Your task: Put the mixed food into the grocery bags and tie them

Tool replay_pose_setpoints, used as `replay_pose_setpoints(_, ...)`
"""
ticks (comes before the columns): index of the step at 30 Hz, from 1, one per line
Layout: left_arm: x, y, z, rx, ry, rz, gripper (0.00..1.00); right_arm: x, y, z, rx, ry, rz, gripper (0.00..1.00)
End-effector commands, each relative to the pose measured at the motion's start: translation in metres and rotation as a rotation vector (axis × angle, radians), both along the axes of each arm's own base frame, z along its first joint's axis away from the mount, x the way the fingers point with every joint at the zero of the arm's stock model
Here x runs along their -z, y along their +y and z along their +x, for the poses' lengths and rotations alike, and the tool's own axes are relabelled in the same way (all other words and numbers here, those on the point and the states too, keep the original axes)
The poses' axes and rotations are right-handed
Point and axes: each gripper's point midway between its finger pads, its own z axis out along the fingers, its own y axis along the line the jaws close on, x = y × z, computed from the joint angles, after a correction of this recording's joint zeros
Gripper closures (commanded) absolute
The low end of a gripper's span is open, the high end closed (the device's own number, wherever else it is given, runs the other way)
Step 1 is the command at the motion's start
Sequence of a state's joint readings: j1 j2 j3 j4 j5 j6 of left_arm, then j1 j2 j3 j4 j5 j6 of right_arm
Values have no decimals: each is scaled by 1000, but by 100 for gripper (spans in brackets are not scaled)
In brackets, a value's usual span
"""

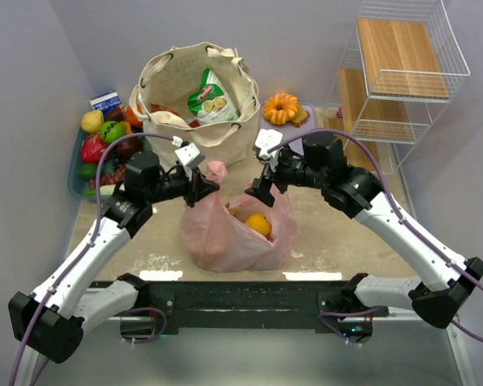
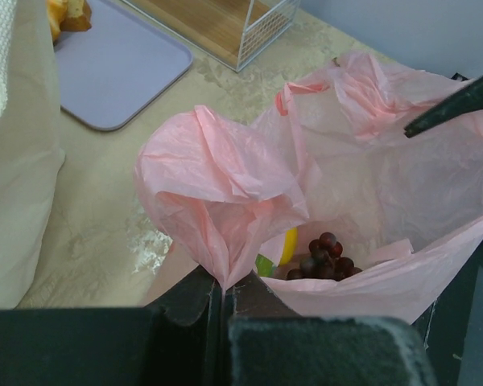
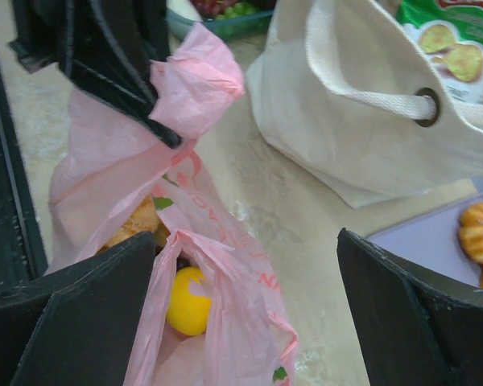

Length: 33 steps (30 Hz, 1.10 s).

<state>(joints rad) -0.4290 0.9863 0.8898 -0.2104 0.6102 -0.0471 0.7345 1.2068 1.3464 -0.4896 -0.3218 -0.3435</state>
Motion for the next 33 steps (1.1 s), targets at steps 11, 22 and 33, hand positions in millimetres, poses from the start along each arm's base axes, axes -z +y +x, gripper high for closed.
replay_pose_setpoints(11,-10,1,9,14,-48,6,100,22,13,-35,-178,168,-27,6)
replay_pose_setpoints(22,-8,4,13,3,-55,0,100,12,10,-40,-169,159,2,80)
replay_pose_setpoints(33,-45,20,24,-134,-125,-51,100,-136,-92,3,499,-180,455,100)
